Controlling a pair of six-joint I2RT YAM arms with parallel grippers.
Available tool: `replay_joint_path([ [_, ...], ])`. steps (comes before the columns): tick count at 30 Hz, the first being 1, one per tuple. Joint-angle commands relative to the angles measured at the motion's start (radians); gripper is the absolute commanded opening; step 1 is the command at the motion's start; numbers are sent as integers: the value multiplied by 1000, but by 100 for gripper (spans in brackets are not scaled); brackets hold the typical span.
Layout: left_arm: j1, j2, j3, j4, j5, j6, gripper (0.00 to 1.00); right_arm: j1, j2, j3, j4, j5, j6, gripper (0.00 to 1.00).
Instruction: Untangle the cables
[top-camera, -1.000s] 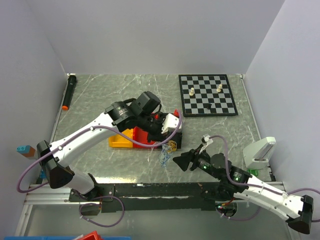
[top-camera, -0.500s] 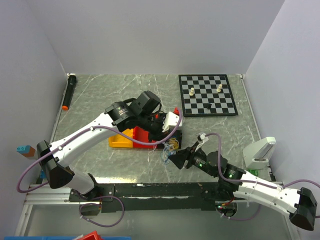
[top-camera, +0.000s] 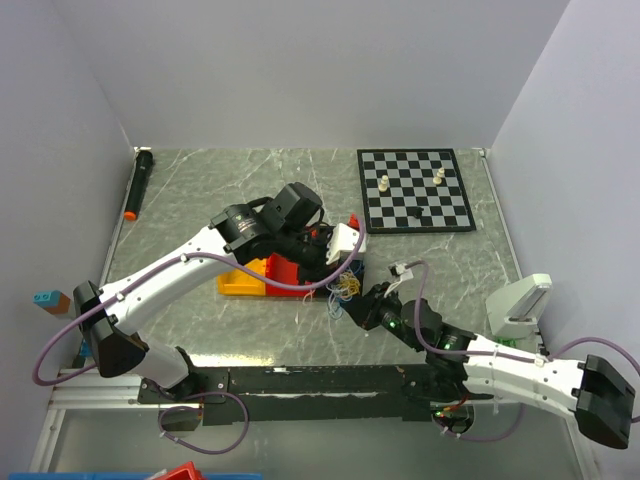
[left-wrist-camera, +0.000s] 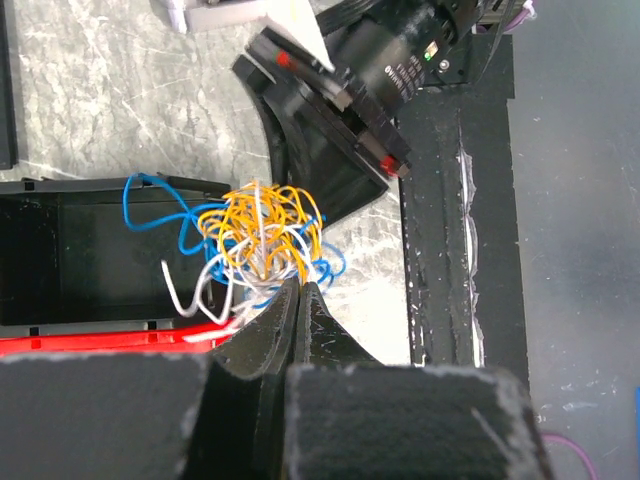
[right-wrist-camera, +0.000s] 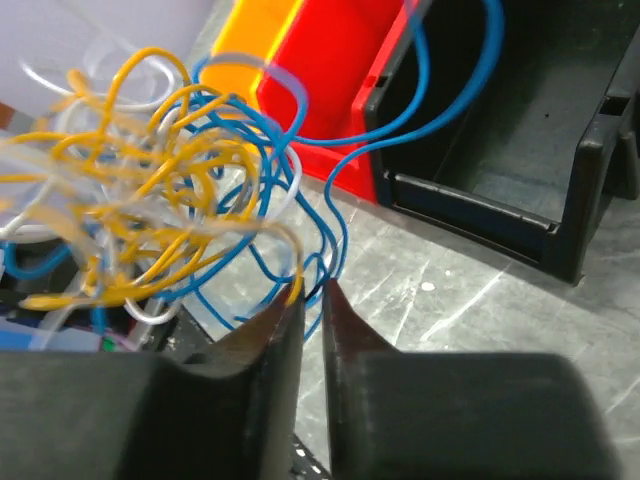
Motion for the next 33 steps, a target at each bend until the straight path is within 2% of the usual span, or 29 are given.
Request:
replay_joint_path([
  [1,-7,-46,24,37,-18,-19,1,-2,-70,25,-18,50,40,7],
  [2,-7,-51,19,40,-25,-18,1,-2,-107,13,-54,67,49,0],
  [9,-7,-68,62,1,-139,16,1,-2,-314,-16,-432,128,144,0],
  [14,-5,-74,166,-55,-235,31,1,-1,-307,5,-637,173,268,0],
  [17,-5,-99,201,-37,-335,7,1,6,-256,13,-700,177,342,0],
  [20,-4,-134,215,45,-451,-13,1,25,-189,22,-710,188,380,0],
  [26,-4,-217,180,279,-551,-27,1,84,-40,79,-745,231,428,0],
  [29,-4,-226,180,400,-739,-59,1,124,19,98,-800,254,501,0],
  [33,-2,-272,114,668,-944,-32,1,176,58,111,-871,285,586,0],
])
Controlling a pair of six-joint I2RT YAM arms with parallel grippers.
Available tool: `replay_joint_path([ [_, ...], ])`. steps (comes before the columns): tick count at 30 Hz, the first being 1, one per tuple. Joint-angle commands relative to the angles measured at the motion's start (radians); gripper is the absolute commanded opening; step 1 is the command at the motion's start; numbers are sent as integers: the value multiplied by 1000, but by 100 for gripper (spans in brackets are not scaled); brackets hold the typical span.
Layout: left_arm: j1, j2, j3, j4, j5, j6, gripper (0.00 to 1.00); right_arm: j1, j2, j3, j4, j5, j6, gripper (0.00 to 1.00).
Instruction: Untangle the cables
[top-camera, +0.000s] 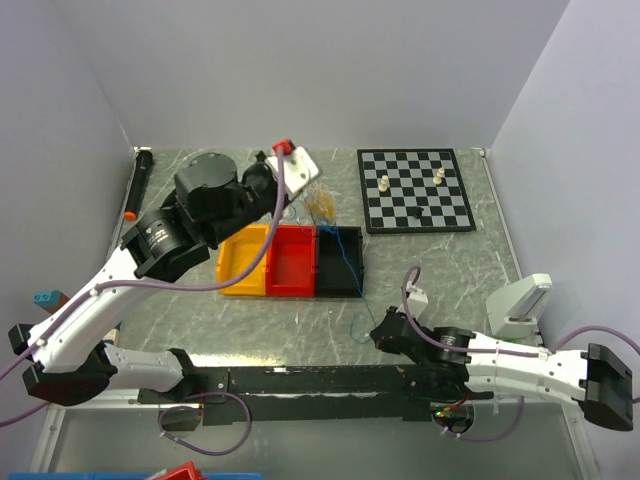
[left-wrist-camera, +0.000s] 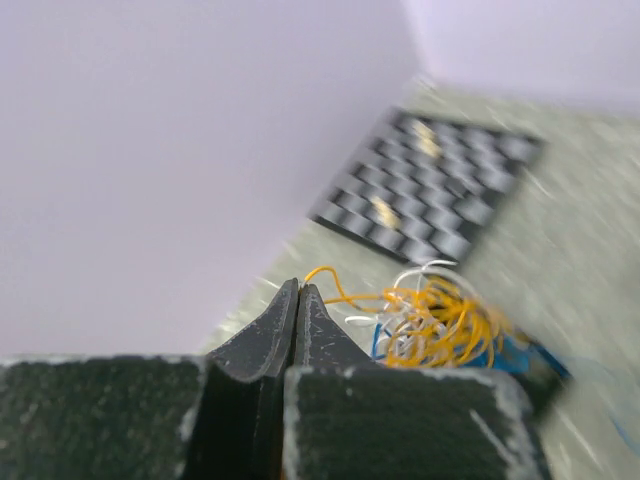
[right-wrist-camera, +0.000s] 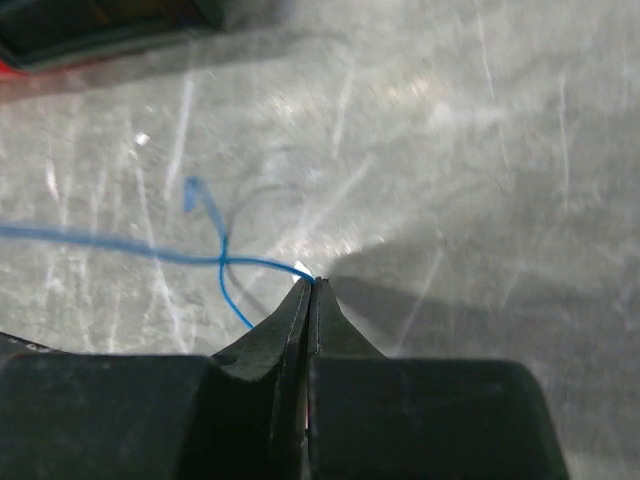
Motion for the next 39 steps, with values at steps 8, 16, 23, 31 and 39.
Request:
replay_joint_path([
  [8,5,-29,-19,528,-437,50,1,52,26,45,-194,76,194,0],
  [16,30,-38,-9,585,-458,53,1,73,17,47,-277,90,291,0],
  [23,42,-28,40,697,-470,126,1,73,49,45,-285,87,334,0],
  [31,128,38,179,811,-450,229,2,73,109,19,-249,50,371,0],
  [39,175,-28,57,661,-314,127,1,78,39,80,-214,148,222,0],
])
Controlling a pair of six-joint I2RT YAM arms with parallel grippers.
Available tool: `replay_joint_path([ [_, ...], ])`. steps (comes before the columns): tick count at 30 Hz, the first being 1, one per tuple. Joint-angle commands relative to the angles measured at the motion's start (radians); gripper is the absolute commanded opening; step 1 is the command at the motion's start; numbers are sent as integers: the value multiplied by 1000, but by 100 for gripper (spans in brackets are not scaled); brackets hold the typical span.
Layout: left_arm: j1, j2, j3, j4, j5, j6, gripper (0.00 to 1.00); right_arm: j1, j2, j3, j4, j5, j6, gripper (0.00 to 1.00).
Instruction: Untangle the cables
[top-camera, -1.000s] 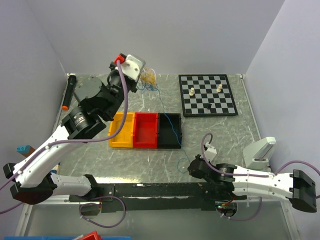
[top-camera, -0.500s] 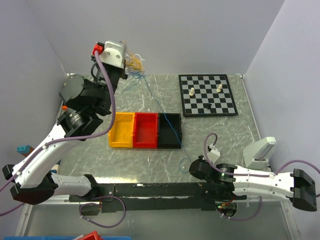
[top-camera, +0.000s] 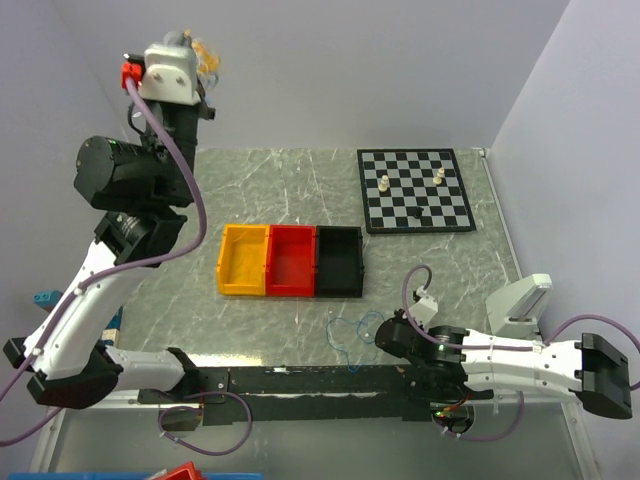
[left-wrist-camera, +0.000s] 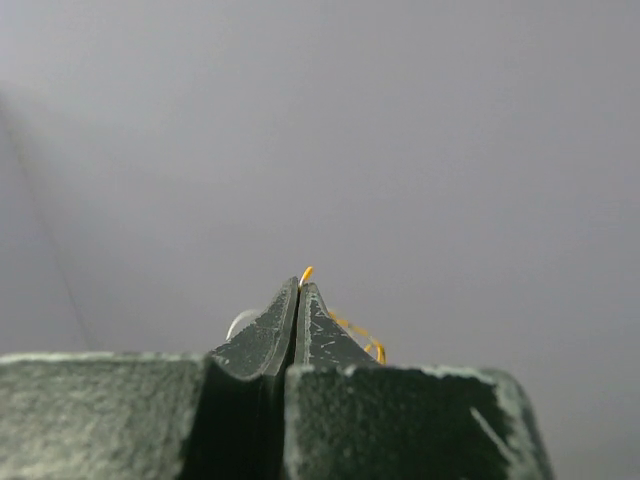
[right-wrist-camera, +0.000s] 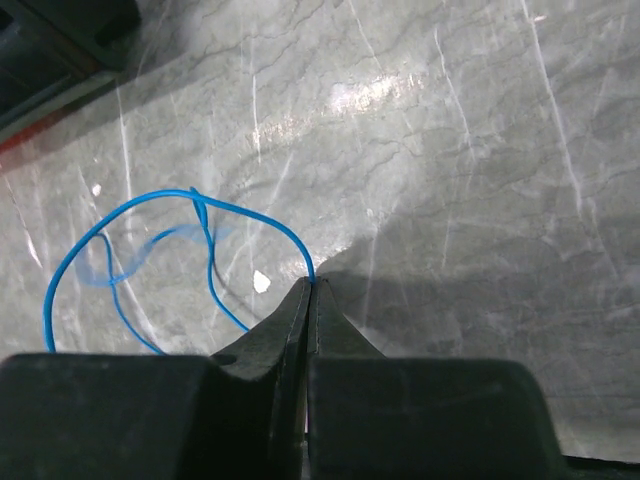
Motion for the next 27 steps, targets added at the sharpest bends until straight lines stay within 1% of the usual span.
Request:
replay_joint_path([
  [1,4,-78,-119,-108,132,-77,1,9,-76,59,-36,68,-171,0],
  [3,4,-103,-169,-175,189,-120,1,9,-111,128,-19,122,-276,0],
  [6,4,-134,-209,-266,250,-167,1,-1,-109,278,-8,179,-432,0],
  [10,2,-192,-291,-309,319,-183,1,-45,-76,407,87,188,-628,0],
  [14,4,-226,-330,-379,316,-202,1,-154,-17,517,171,147,-791,0],
  [18,4,-269,-388,-419,307,-184,1,-250,48,587,289,80,-962,0],
  [21,4,-313,-436,-432,322,-188,1,-322,103,648,335,11,-1025,0],
  [27,4,-355,-474,-472,349,-205,1,-418,189,818,378,-75,-1121,0],
])
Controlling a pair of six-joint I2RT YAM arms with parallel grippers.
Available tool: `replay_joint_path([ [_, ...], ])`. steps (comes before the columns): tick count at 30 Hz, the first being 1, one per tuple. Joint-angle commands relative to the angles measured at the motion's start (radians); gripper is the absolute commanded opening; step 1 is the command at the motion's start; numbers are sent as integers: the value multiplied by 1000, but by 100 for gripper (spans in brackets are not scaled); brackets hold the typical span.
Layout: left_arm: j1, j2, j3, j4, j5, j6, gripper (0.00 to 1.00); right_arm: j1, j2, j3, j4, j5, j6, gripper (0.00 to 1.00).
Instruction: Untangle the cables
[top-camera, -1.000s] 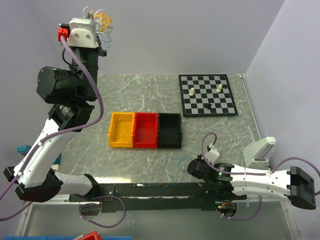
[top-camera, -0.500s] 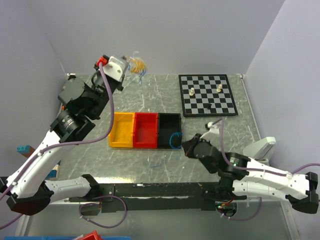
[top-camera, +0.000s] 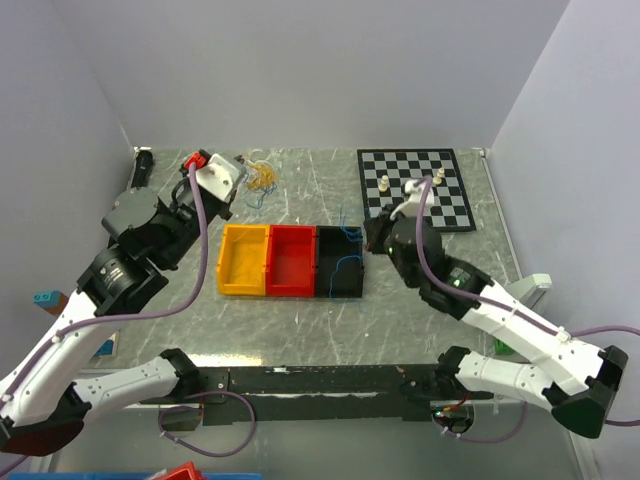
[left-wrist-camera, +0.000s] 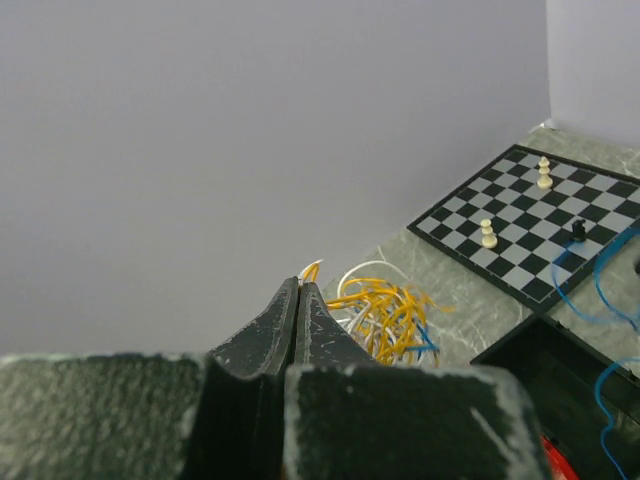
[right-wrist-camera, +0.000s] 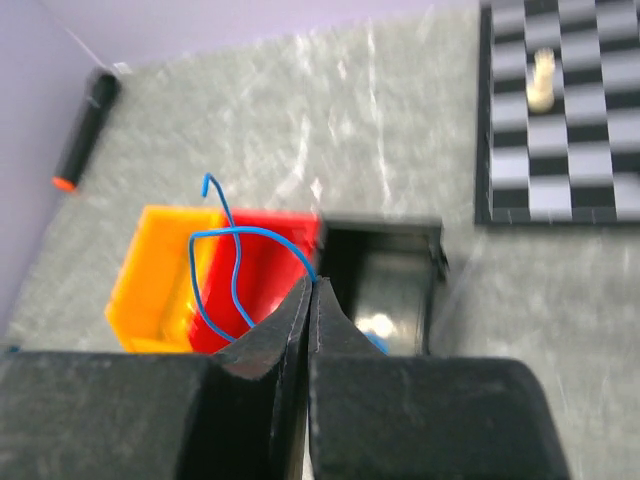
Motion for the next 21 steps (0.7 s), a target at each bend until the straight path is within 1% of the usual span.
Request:
replay_joint_path([
  [1,2,-29,-14,-5,31,-21,1,-65,41,159,100,-78,-132,0],
  [5,2,-35,-11,-48,73,-37,1,-116,104,221,122,-104,-168,0],
  [9,2,-34,-17,-129,169,-49,1,-156,162,250,142,-137,-170,0],
  [12,1,-16,-6,-185,212,-60,1,-173,199,289,143,-166,-164,0],
  [16,2,0,12,-183,208,-72,1,-177,239,346,139,-166,-182,0],
  [21,2,-16,17,-179,212,-69,1,-179,259,328,149,-154,-205,0],
])
